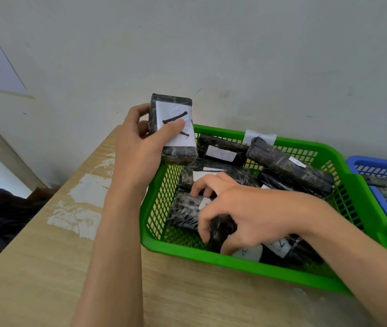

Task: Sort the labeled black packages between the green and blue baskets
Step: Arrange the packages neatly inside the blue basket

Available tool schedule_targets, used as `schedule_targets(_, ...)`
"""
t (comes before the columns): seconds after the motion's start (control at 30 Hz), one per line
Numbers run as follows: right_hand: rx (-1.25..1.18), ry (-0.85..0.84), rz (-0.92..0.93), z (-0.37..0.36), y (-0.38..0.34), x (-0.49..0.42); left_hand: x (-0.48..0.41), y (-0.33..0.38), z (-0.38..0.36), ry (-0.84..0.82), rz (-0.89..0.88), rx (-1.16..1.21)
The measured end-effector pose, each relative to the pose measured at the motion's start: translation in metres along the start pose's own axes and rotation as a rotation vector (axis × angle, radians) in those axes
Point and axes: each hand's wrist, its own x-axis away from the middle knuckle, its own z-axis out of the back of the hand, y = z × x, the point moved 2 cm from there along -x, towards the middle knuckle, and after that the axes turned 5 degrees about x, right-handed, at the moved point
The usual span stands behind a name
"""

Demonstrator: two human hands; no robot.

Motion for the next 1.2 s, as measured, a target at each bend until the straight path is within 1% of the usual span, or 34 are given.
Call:
schedule_targets(0.1,-0.181,0.016,0.067,0.009,0.008,0.006,0.0,0.0,0.0,0.001,0.001,0.003)
schedule_targets(0.17,-0.377,0.071,0.092,0.017,0.014,0.011,0.001,0.0,0.0,0.0,0.001,0.001)
schedule_targets(0.23,-0.542,0.252,0.076,0.028,0.024,0.016,0.001,0.0,-0.001,-0.002,-0.002,-0.002)
schedule_targets(0.27,-0.567,0.368,0.047,0.032,0.03,0.018,0.001,0.001,-0.001,-0.001,-0.003,-0.005)
schedule_targets(0.3,-0.557,0.456,0.005,0.034,0.035,0.018,0.001,0.001,-0.001,0.0,-0.004,-0.008)
schedule_targets(0.33,-0.512,0.489,-0.045,0.033,0.039,0.016,0.002,0.001,-0.002,0.0,-0.004,-0.01)
schedule_targets(0.37,-0.425,0.462,-0.096,0.03,0.04,0.012,0.002,0.001,-0.002,0.001,-0.002,-0.01)
schedule_targets(0.4,-0.305,0.4,-0.138,0.024,0.04,0.007,0.002,0.0,-0.002,0.001,-0.001,-0.009)
schedule_targets(0.47,-0.088,0.305,-0.176,0.013,0.038,-0.002,0.001,0.0,-0.002,-0.001,0.003,-0.003)
schedule_targets(0.53,0.01,0.283,-0.178,0.006,0.034,-0.008,0.001,-0.001,-0.001,-0.004,0.007,-0.001)
schedule_targets(0.6,0.017,0.251,-0.14,0.004,0.03,-0.012,0.001,-0.001,-0.001,-0.005,0.004,-0.003)
schedule_targets(0.7,-0.029,0.183,-0.028,0.002,0.021,-0.013,0.0,-0.001,-0.001,-0.012,-0.003,-0.015)
schedule_targets(0.77,-0.095,0.179,-0.027,0.006,0.023,-0.009,0.0,-0.001,0.0,-0.012,0.0,-0.024)
schedule_targets(0.8,-0.141,0.218,-0.043,0.01,0.027,-0.006,0.0,0.0,0.001,-0.013,-0.001,-0.029)
schedule_targets(0.87,-0.185,0.392,-0.11,0.017,0.039,0.0,0.0,0.001,0.001,-0.022,-0.006,-0.048)
schedule_targets(0.9,-0.165,0.482,-0.155,0.021,0.046,0.003,0.0,0.001,0.001,-0.027,-0.011,-0.06)
schedule_targets(0.93,-0.13,0.537,-0.202,0.023,0.052,0.004,0.0,0.002,0.001,-0.032,-0.015,-0.069)
schedule_targets(0.97,-0.087,0.553,-0.247,0.023,0.057,0.004,0.0,0.003,0.002,-0.036,-0.019,-0.074)
schedule_targets(1.1,0.093,0.514,-0.346,0.015,0.065,-0.007,0.0,0.004,0.002,-0.056,-0.035,-0.067)
schedule_targets(1.2,0.154,0.384,-0.343,0.009,0.057,-0.023,0.001,0.004,0.003,-0.08,-0.045,-0.056)
